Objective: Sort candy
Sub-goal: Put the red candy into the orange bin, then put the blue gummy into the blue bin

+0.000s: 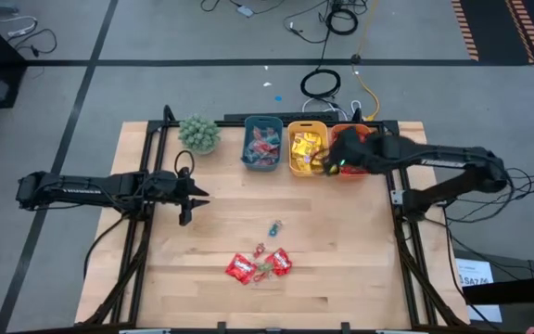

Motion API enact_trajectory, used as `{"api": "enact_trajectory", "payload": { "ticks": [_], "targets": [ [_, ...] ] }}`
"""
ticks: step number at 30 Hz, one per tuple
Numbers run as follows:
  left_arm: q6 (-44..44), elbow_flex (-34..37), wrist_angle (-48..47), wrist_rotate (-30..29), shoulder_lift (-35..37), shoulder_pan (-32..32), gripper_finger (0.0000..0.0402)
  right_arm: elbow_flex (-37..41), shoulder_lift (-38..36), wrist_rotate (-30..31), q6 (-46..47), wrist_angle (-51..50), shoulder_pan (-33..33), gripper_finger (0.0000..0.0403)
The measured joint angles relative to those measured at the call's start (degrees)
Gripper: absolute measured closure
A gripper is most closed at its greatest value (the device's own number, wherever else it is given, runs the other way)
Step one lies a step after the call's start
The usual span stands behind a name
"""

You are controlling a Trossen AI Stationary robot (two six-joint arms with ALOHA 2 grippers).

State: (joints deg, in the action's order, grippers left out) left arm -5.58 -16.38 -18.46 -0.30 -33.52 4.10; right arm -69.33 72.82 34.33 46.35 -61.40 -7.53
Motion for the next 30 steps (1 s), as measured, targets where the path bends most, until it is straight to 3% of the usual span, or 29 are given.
{"api": "enact_trajectory", "payload": {
  "ticks": [5, 10, 15, 19, 25, 30],
  "targets": [
    [-0.1, 0.0, 1.0, 0.0, 0.0, 0.0, 0.0278, 9.1, -5.3, -1.3, 1.6, 3.7, -12.0, 0.0396],
    [-0.1, 0.0, 2.4, 0.0, 0.0, 0.0, 0.0278, 16.4, -6.0, -2.3, -6.6, 14.4, -22.0, 0.0366],
    [-0.1, 0.0, 3.9, 0.0, 0.0, 0.0, 0.0278, 19.1, -4.6, -9.4, -11.9, 21.8, -29.8, 0.0325],
    [-0.2, 0.0, 5.4, 0.0, 0.0, 0.0, 0.0278, 19.1, -3.5, -13.4, -19.0, 21.9, -34.2, 0.0279],
    [-0.3, 0.0, 6.9, 0.0, 0.0, 0.0, 0.0278, 19.1, -3.4, -14.9, -24.7, 22.1, -37.4, 0.0209],
    [-8.0, 0.0, 7.6, 0.0, 0.0, 0.0, 0.0278, 19.1, -3.4, -15.0, -27.3, 22.7, -37.9, 0.0171]
  ]
}}
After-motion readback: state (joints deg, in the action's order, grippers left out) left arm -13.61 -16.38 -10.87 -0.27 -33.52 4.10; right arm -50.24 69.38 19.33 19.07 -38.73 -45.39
